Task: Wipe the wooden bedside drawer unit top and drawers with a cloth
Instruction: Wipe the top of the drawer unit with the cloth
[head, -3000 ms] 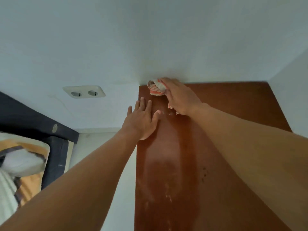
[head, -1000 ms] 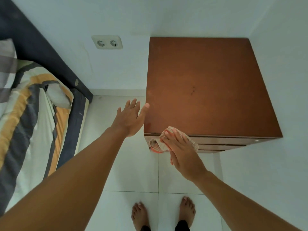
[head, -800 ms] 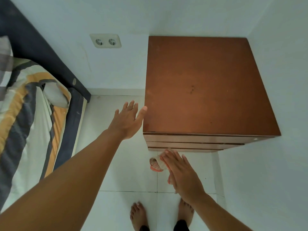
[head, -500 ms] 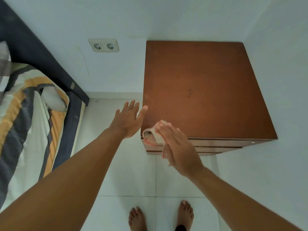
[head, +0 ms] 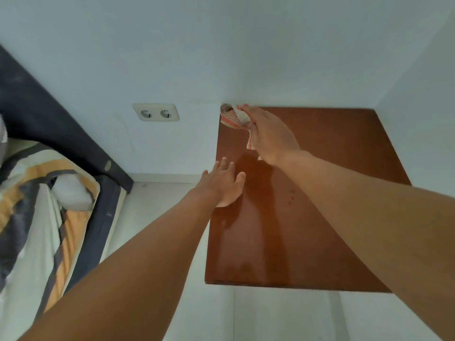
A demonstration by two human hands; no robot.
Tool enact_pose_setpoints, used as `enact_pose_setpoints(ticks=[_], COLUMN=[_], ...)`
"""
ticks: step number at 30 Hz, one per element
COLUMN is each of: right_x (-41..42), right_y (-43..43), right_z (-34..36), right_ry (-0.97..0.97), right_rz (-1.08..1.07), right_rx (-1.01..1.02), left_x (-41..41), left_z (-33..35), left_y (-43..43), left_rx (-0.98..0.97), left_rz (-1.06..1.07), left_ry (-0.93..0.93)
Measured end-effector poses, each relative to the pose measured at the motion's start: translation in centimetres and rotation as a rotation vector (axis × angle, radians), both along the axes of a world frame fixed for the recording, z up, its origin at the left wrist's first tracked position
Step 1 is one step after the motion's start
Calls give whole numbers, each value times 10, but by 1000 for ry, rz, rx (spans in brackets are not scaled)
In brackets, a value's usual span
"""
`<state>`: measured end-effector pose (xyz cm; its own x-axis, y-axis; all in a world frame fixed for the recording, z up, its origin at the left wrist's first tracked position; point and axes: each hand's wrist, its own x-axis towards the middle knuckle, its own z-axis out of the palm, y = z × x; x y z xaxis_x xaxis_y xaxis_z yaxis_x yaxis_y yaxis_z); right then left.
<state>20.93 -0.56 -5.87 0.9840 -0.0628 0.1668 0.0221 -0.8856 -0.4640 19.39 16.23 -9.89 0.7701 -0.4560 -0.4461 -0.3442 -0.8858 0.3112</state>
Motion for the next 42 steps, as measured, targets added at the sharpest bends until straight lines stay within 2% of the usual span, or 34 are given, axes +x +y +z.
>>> enact_pose_setpoints(ticks=[4, 9, 11, 14, 16, 19, 21, 25, 28, 32, 34, 37, 40, 42], right_x=[66, 117, 111, 66, 31, 4, 1, 1, 1, 1, 2, 2, 1, 2], right_y=[-2, 1, -1, -22, -46, -74, -76, -76, -76, -76, -76, -76, -76, -76], right_z=[-22, -47, -54, -66, -80, -99, -106, -109, -111, -114, -114, -114, -115, -114], right_ry=[67, 222, 287, 236, 201, 250, 239, 190, 151, 114, 108, 100, 99, 103], right_rz=[20, 70, 45, -48, -70, -62, -78, -94, -113, -124, -133, -140, -142, -142], right_rx=[-25, -72, -71, -61, -153, -222, -230, -225, -223, -215, -208, -203, -196, -193], left_x=[11, 6, 5, 7, 9, 18, 35, 96, 141, 169, 179, 190, 186, 179], left_z=[-10, -11, -13, -13, -8, 0, 12, 15, 4, 4, 5, -14, -44, -57], left_y=[-7, -4, -1, -2, -5, -13, -21, -49, -77, -115, -122, -125, -118, -116], left_rx=[170, 206, 200, 187, 200, 269, 276, 62, 60, 70, 55, 73, 82, 69], left_rz=[-102, -144, -147, -136, -138, -169, -172, -24, 74, 224, 236, 157, 199, 214], left_ry=[21, -4, -18, -14, -10, -20, -116, -247, -292, -635, -726, -509, -303, -265])
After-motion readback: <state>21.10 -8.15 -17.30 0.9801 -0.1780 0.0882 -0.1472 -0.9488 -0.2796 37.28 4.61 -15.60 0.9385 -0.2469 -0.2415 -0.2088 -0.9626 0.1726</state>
